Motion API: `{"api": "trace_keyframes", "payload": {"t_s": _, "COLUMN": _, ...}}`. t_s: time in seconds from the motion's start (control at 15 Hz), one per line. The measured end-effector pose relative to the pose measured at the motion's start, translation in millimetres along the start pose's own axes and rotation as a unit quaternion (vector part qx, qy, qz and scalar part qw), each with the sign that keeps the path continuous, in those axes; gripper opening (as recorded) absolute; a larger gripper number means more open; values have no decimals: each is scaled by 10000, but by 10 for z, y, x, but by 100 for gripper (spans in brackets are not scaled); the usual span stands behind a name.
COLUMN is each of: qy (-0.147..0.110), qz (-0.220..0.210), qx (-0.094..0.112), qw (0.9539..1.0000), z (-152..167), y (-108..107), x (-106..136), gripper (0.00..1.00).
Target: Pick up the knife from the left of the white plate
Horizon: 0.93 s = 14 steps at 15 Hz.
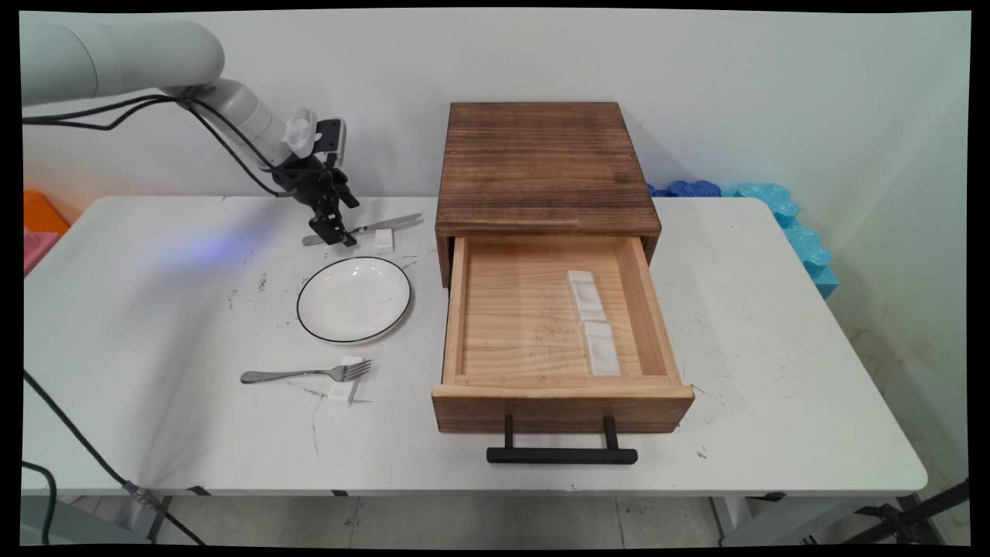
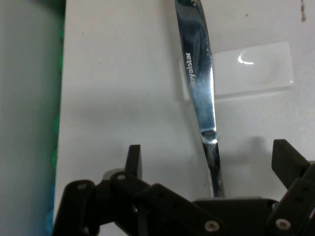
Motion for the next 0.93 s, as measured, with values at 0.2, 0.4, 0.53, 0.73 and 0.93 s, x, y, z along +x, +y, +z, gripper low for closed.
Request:
{"api": "trace_keyframes", "payload": {"t_s": 0.2, "qy": -6, "qz": 9, "qx": -43, "qw": 10000, "z": 32, "y": -26, "x": 17, "gripper": 100}}
{"api": "trace_keyframes", "payload": {"t_s": 0.4, "qy": -17, "qz": 16, "qx": -78, "qw": 10000, "z": 45, "y": -42, "x": 33, "gripper": 100}}
{"api": "trace_keyframes", "payload": {"t_s": 0.53, "qy": -26, "qz": 17, "qx": -91, "qw": 10000, "z": 46, "y": -46, "x": 42, "gripper": 100}}
{"api": "trace_keyframes", "payload": {"t_s": 0.73, "qy": -47, "qz": -7, "qx": -110, "qw": 9999, "z": 45, "y": -44, "x": 54, "gripper": 100}}
{"api": "trace_keyframes", "payload": {"t_s": 0.93, "qy": -71, "qz": -39, "qx": -109, "qw": 9999, "z": 36, "y": -41, "x": 60, "gripper": 0}}
